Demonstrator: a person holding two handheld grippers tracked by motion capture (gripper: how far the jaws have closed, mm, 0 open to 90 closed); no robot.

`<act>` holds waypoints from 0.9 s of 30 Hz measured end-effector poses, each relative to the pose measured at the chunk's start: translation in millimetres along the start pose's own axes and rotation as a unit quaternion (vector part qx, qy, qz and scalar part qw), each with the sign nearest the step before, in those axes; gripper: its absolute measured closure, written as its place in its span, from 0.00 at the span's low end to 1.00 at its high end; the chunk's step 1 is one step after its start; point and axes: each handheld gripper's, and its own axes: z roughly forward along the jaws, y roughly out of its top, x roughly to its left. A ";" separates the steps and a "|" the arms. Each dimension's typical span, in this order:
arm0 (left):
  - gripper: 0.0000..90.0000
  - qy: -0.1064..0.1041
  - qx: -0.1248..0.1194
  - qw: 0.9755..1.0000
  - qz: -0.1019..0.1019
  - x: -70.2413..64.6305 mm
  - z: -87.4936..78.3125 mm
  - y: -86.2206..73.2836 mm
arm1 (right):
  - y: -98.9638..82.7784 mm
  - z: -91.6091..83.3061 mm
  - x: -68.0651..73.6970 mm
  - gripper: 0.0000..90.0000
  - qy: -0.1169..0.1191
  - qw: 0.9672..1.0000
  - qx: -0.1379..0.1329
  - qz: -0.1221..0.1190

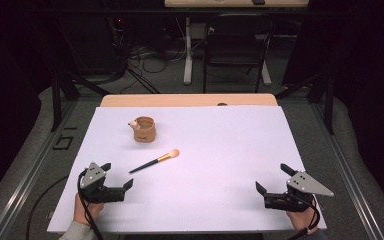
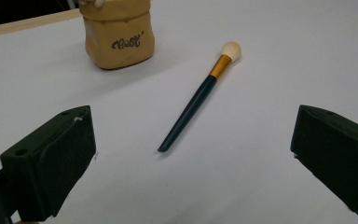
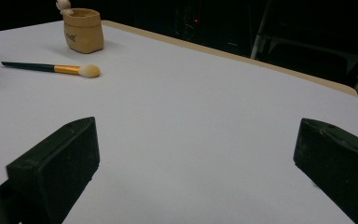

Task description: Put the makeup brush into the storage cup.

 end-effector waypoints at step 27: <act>0.00 -0.026 0.035 0.998 0.035 6.4 30.6 27.0 | -0.1 0.5 -0.6 0.00 0.005 1.000 -0.002 0.000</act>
